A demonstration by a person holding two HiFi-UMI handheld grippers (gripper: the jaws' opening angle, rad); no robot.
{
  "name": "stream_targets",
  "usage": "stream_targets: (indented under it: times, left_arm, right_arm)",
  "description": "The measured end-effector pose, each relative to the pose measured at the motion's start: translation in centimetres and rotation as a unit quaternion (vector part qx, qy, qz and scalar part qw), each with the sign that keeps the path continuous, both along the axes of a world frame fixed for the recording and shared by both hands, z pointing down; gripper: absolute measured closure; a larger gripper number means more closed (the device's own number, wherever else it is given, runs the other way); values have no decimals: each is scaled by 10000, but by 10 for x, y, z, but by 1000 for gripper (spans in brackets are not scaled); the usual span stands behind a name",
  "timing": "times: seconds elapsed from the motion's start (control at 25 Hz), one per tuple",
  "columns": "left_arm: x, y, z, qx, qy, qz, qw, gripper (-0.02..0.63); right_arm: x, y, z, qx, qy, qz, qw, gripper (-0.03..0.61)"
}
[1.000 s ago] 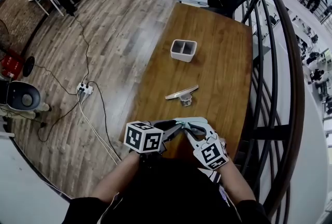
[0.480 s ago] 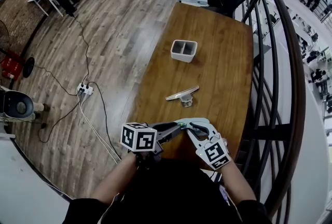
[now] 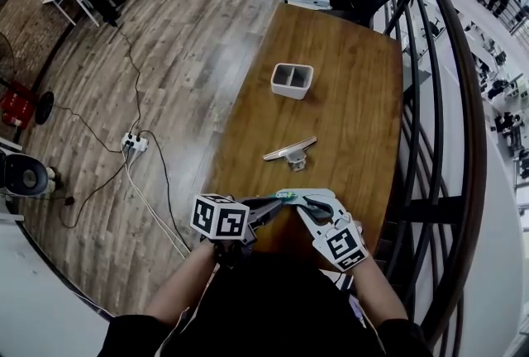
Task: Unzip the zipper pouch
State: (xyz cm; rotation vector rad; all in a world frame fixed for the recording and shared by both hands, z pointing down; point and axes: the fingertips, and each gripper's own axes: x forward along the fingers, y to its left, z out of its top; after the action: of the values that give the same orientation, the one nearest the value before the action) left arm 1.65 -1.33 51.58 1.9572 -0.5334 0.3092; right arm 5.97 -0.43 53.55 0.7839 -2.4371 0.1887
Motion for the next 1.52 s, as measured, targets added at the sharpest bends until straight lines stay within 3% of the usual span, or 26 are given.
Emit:
stream_targets:
  times: [0.16, 0.48, 0.76, 0.96, 1.2, 1.36, 1.52]
  left_arm:
    - [3, 7, 4, 88, -3, 300, 9995, 580]
    - [-1, 6, 14, 163, -55, 497, 9986, 496]
    - [14, 4, 11, -332, 807, 519, 9948, 468]
    - [14, 4, 3, -427, 1231, 388, 9907, 469]
    - [15, 4, 4, -629, 1409, 321, 9875, 489]
    - [10, 5, 0, -538, 1442, 312, 9876, 512]
    - [10, 9, -9, -578, 1781, 397, 9815, 512]
  right_arm:
    - [-2, 3, 0, 56, 38, -89, 9999, 517]
    - [1, 9, 0, 79, 72, -53, 9999, 517]
    - [4, 13, 1, 91, 64, -91, 9999, 517]
    - [3, 16, 2, 103, 128, -111, 9998, 517]
    - [3, 18, 3, 168, 227, -170, 9995, 517]
    - [4, 18, 2, 171, 225, -111, 9995, 517]
    - [4, 22, 4, 193, 292, -100, 9993, 517]
